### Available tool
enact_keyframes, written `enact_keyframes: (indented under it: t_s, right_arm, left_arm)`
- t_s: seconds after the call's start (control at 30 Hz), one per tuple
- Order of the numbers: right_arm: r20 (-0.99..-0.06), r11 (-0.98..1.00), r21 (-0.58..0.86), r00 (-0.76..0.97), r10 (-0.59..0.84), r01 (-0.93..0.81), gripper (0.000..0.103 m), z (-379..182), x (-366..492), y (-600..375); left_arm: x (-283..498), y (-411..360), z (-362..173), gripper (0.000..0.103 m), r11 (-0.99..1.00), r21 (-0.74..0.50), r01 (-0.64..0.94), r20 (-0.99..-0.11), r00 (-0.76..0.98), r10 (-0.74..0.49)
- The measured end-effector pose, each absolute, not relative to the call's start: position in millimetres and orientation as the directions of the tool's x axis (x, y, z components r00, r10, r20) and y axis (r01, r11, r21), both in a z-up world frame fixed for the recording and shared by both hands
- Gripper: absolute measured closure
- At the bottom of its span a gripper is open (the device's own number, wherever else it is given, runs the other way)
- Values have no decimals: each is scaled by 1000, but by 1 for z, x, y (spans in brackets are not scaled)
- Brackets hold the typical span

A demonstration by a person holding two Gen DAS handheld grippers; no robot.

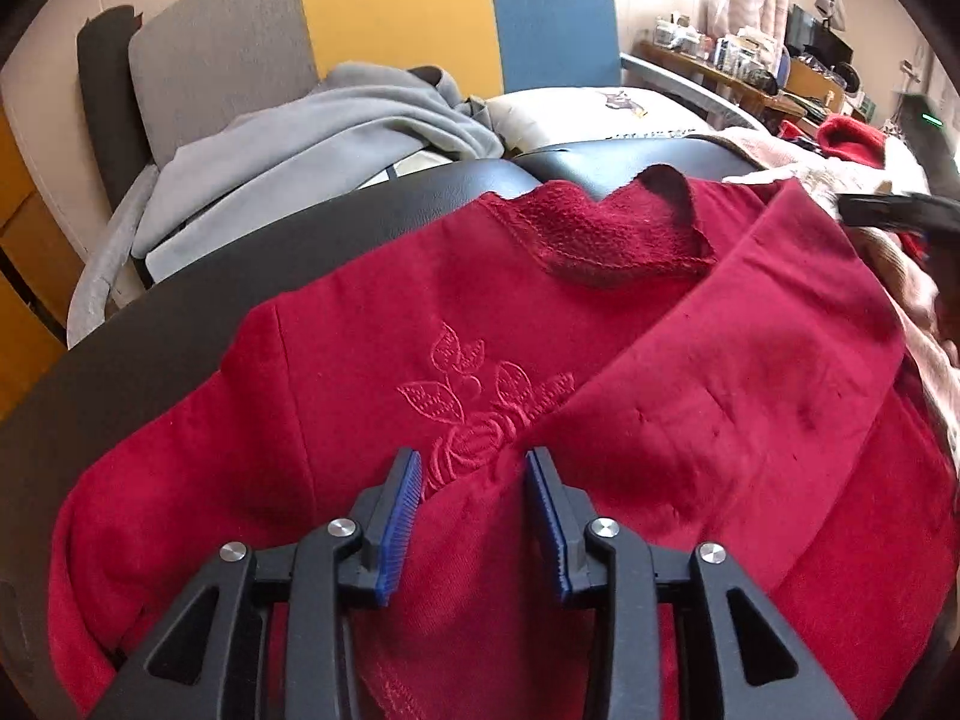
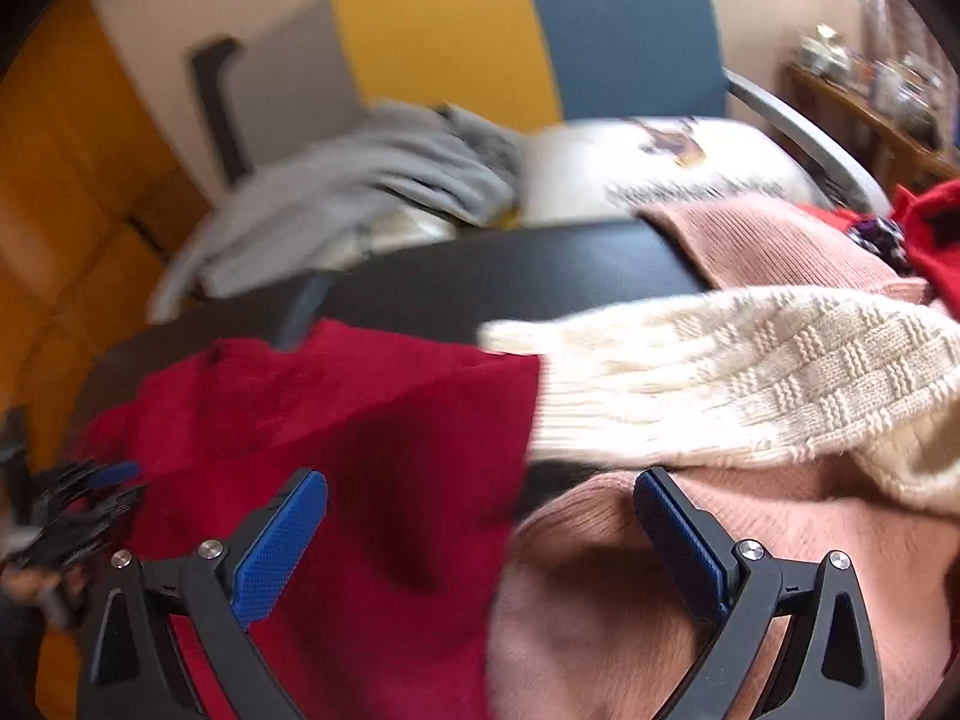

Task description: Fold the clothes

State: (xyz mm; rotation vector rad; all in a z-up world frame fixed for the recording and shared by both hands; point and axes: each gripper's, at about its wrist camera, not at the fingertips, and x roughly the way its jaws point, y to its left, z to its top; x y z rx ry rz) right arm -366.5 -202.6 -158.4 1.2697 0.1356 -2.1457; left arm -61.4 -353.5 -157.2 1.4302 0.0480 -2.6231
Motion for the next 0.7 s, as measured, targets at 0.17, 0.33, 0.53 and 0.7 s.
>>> enact_keyframes:
  t_s: [0.17,0.33,0.53,0.7]
  right_arm:
    - [-842,-781,191,-310,-442,595,80,-171,-370,-220]
    - [-799,-773,127,-399,-451,621,83,-151,-358,-214]
    - [-824,-834,133,-408,-393,535,81,-168,-379,-199]
    - [-772,-843,261,-422,-475,470,50,-155,-374,-173]
  left_arm:
    - [-52,-345,-154,99,-985,65,158,-816,-560,-144]
    - [-60,-350,-119,101,-975,48,217,-735,-654,-182]
    - [-107,-376,-132,99,-955,65,289,-811,-543,-220]
    - [-87,-413,-140,88,-894,-108,435,-820,-547,-167]
